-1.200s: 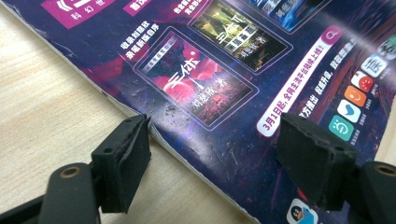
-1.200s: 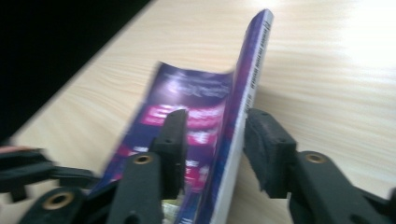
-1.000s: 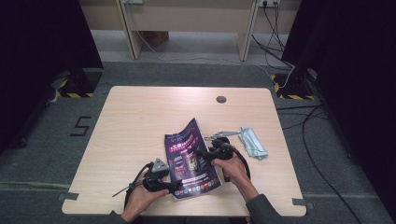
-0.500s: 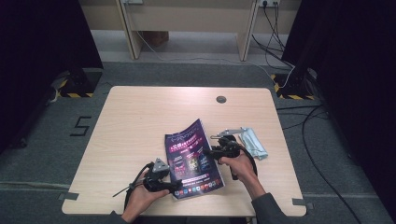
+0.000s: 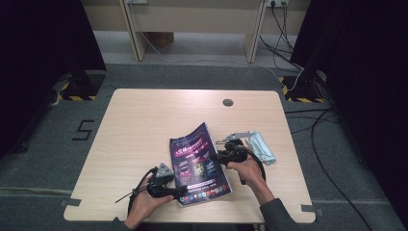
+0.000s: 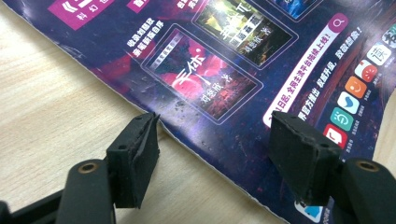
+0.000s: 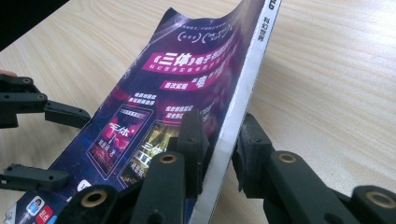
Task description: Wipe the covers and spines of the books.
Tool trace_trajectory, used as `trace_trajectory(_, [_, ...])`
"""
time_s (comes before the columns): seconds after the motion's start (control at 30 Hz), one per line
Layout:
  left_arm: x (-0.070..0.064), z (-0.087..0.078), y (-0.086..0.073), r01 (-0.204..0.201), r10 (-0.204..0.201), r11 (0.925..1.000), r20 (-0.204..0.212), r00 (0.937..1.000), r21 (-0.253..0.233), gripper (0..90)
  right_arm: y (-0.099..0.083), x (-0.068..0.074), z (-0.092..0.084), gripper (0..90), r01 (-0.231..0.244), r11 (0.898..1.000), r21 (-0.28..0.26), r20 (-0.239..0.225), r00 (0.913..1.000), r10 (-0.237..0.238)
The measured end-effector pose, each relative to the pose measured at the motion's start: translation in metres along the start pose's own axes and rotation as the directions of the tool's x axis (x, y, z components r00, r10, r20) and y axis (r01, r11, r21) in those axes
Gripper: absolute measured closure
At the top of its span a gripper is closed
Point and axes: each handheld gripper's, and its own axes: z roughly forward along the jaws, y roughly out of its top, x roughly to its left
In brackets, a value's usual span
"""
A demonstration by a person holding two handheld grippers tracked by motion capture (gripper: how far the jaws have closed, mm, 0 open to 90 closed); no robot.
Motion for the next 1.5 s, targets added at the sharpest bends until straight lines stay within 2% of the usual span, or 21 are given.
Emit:
trace_trajectory(0.17, [0.005,-0.009,-0.001,-0.021,0.021,0.9998,-0.024,0.9995,-0.002,31.7,0.003,0.001,0.000,75.5,0.002,1.000,0.014,-0.002,1.0000,-0.001])
trace_trajectory(0.33, [0.018,-0.021,-0.004,-0.005,0.004,0.9999,-0.052,0.9987,-0.016,31.2,0.007,0.000,0.001,76.4,0.015,1.000,0.016,-0.010,0.9998,-0.015])
trace_trajectory(0.43, [0.030,-0.031,-0.011,0.020,-0.022,0.9995,-0.076,0.9969,-0.023,30.8,0.009,-0.001,0.001,76.8,0.018,1.000,0.022,-0.010,0.9998,-0.018])
trace_trajectory(0.53, [0.038,-0.038,-0.018,0.029,-0.031,0.9993,-0.092,0.9953,-0.025,30.7,0.012,-0.001,0.000,78.3,0.006,1.000,0.017,-0.024,0.9997,-0.006])
trace_trajectory(0.77, [0.049,-0.041,-0.026,0.034,-0.035,0.9994,-0.128,0.9911,-0.010,30.4,0.026,-0.004,-0.004,81.6,0.029,0.999,0.027,-0.026,0.9993,-0.028])
trace_trajectory(1.03, [0.051,-0.037,-0.028,0.019,-0.018,0.9998,-0.142,0.9896,0.005,30.0,0.045,-0.004,-0.014,82.9,0.089,0.994,0.057,0.009,0.9959,-0.090])
trace_trajectory(1.2, [0.049,-0.035,-0.028,-0.026,0.028,0.9996,-0.167,0.9855,0.014,29.9,0.054,-0.005,-0.020,83.0,0.116,0.991,0.070,0.033,0.9924,-0.119])
trace_trajectory(1.5, [0.048,-0.034,-0.028,-0.027,0.028,0.9996,-0.171,0.9849,0.007,27.3,0.071,-0.009,-0.036,83.2,0.151,0.986,0.077,0.087,0.9837,-0.157])
